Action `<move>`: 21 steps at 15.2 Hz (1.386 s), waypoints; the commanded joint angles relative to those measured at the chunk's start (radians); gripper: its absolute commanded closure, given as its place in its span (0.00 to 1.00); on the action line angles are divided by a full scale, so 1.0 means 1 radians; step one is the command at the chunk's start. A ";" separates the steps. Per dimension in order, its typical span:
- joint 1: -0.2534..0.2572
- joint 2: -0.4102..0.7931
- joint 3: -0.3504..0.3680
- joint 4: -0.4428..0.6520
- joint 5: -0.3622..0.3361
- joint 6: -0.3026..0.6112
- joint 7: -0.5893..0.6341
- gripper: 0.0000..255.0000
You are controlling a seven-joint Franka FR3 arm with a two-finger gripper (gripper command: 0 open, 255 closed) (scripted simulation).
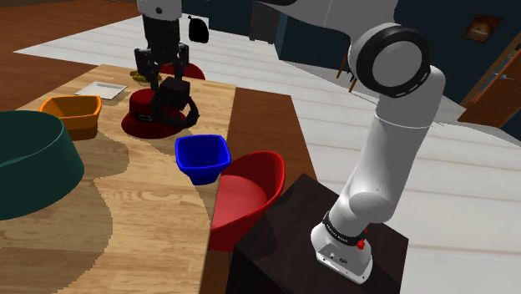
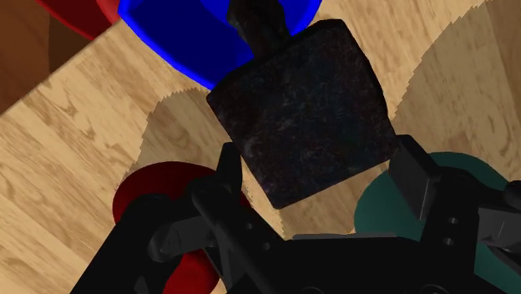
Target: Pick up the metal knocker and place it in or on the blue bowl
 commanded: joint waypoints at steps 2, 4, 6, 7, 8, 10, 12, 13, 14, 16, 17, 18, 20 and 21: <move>-0.050 -0.098 -0.025 -0.097 0.035 0.005 -0.071 1.00; -0.076 -0.151 -0.044 -0.142 0.053 -0.001 -0.115 1.00; -0.092 -0.189 -0.059 -0.186 0.064 0.008 -0.147 1.00; -0.092 -0.192 -0.059 -0.204 0.065 0.022 -0.147 1.00; -0.092 -0.195 -0.060 -0.221 0.066 0.037 -0.148 1.00; -0.093 -0.201 -0.060 -0.255 0.067 0.065 -0.149 1.00; -0.093 -0.205 -0.061 -0.287 0.068 0.093 -0.150 1.00; -0.093 -0.207 -0.061 -0.303 0.069 0.107 -0.150 1.00; -0.093 -0.208 -0.061 -0.318 0.069 0.120 -0.151 1.00; -0.093 -0.210 -0.061 -0.347 0.070 0.148 -0.151 1.00; -0.093 -0.211 -0.061 -0.362 0.070 0.161 -0.151 1.00; -0.093 -0.212 -0.061 -0.376 0.070 0.175 -0.151 1.00; -0.093 -0.212 -0.061 -0.403 0.070 0.202 -0.152 1.00; -0.093 -0.212 -0.061 -0.417 0.070 0.215 -0.152 1.00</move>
